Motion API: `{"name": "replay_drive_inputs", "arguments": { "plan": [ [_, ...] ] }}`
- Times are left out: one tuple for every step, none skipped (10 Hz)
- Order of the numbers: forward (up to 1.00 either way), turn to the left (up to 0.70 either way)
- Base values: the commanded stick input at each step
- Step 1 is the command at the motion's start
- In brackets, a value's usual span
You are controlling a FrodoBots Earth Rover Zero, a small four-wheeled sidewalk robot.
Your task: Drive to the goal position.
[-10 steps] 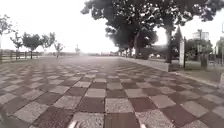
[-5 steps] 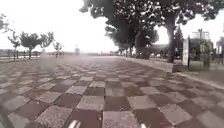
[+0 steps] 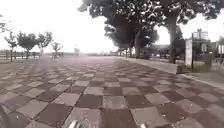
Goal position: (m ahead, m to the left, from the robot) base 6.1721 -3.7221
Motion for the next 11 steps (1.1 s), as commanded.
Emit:
{"name": "replay_drive_inputs", "arguments": {
  "plan": [
    [0.70, 0.35],
    [0.70, 0.33],
    [0.70, 0.14],
    [0.70, 0.02],
    [0.70, 0.02],
    [0.70, 0.02],
    [0.70, 0.02],
    [0.70, 0.02],
    [0.70, 0.02],
    [0.70, 0.02],
    [0.70, 0.00]
  ]
}}
